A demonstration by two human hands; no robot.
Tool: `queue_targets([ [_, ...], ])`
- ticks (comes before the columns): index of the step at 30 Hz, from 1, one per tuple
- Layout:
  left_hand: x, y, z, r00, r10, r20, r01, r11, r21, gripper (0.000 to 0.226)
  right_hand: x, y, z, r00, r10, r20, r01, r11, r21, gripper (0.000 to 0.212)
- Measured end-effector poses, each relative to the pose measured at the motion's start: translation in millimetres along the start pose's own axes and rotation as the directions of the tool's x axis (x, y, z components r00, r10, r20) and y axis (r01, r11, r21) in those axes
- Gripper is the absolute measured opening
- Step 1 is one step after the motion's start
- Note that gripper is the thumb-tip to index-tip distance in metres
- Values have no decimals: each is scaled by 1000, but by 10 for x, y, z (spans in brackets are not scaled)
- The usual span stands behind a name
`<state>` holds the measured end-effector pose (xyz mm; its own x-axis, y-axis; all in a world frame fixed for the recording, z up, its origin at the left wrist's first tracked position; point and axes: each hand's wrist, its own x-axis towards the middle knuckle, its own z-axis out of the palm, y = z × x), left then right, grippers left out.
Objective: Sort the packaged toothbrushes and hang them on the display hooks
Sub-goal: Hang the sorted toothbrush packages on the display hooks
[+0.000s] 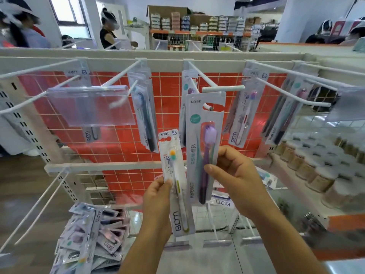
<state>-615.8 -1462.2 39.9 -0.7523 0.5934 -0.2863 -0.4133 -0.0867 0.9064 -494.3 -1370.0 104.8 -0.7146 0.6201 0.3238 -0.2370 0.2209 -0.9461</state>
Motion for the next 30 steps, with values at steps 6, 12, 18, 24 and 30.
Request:
queue_targets([
  [6, 13, 37, -31, 1000, -3, -2, 3, 1000, 6, 14, 21, 51, 26, 999, 37, -39, -37, 999, 12, 17],
  [12, 41, 35, -52, 1000, -12, -8, 12, 1000, 21, 14, 87, 125, 15, 995, 59, -76, -59, 998, 2, 18],
  [18, 75, 34, -68, 999, -13, -37, 14, 1000, 16, 15, 283, 246, 14, 991, 60, -122, -66, 997, -48, 15],
  [24, 81, 48, -112, 998, -26, -60, 25, 999, -24, 14, 946, 540, 36, 982, 79, -174, -97, 991, -96, 12],
  [30, 29, 123, -147, 999, -4, -51, 4, 1000, -12, 14, 1534, 696, -4, 963, 130, -238, -150, 986, -66, 10],
])
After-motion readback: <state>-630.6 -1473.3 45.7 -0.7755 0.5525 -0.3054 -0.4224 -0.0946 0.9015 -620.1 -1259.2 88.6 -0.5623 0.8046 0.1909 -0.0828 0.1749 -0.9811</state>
